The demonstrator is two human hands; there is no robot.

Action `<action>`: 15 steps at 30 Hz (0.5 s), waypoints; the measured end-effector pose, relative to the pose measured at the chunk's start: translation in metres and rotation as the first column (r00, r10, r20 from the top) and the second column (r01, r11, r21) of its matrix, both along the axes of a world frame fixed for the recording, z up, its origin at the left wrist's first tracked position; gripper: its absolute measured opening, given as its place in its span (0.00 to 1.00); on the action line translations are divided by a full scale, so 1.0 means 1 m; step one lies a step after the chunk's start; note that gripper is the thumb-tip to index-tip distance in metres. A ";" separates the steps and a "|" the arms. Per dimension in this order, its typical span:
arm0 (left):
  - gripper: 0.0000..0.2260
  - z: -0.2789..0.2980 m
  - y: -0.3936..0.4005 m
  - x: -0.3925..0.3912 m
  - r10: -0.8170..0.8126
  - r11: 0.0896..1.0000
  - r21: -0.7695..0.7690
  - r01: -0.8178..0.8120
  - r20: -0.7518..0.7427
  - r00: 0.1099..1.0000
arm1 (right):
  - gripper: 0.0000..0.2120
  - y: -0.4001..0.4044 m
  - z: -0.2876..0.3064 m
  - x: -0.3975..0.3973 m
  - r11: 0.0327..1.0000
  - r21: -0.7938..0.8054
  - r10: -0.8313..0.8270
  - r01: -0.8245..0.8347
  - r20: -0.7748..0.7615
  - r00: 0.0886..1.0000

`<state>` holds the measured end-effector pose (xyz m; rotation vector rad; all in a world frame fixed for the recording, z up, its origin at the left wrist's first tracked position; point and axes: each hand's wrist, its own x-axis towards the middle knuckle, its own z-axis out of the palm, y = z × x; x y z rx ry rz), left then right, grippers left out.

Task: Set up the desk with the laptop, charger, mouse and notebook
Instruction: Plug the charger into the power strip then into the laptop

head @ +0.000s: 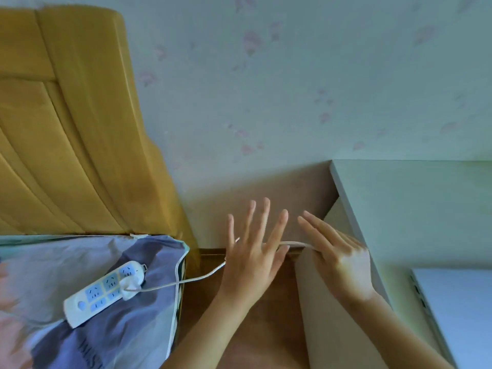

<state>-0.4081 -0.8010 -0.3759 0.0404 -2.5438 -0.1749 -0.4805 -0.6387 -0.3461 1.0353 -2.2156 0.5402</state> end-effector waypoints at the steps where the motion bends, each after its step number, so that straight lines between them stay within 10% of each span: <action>1: 0.25 0.004 0.016 -0.009 -0.086 0.996 0.007 0.086 -0.045 0.995 | 0.16 0.011 0.002 -0.005 1.000 0.011 0.002 -0.002 -0.006 1.000; 15: 0.13 0.008 0.177 -0.082 -0.437 0.897 0.024 0.441 -0.095 0.894 | 0.04 0.175 0.000 -0.051 0.959 0.222 -0.175 0.178 -0.033 0.984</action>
